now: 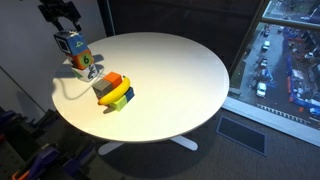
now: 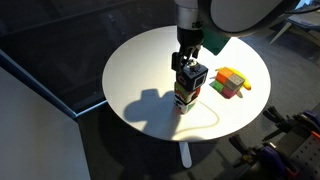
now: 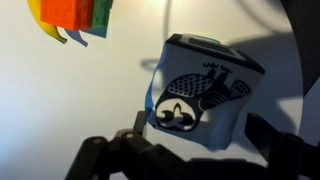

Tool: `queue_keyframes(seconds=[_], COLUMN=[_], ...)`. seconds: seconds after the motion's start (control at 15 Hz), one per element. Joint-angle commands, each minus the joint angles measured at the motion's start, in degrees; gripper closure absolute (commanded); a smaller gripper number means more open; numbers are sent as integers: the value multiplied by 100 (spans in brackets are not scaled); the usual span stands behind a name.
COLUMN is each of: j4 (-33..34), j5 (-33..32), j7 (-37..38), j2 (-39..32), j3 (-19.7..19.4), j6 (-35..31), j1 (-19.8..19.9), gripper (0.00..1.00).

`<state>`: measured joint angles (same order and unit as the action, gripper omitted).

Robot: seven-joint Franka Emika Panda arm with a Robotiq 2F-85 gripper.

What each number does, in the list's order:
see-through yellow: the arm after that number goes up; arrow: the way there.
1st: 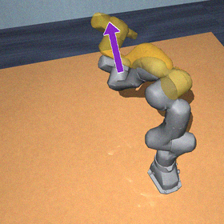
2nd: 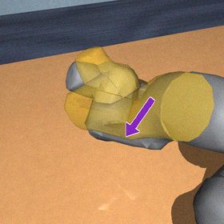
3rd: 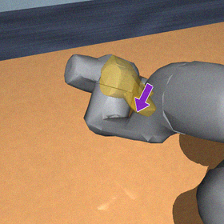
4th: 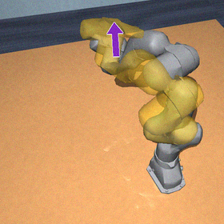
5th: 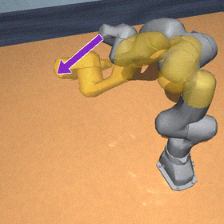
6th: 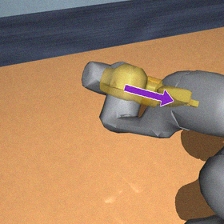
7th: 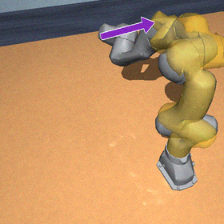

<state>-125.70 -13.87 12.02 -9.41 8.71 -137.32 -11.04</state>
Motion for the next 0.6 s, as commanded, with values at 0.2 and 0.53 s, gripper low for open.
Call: queue_keyframes(seconds=[0.2, 0.53], j4=[-14, -68], j5=[347, 570], j7=[-150, -200], j2=[361, 668], j3=[36, 74], j6=[121, 210], j1=[-3, 4], gripper=[0, 0])
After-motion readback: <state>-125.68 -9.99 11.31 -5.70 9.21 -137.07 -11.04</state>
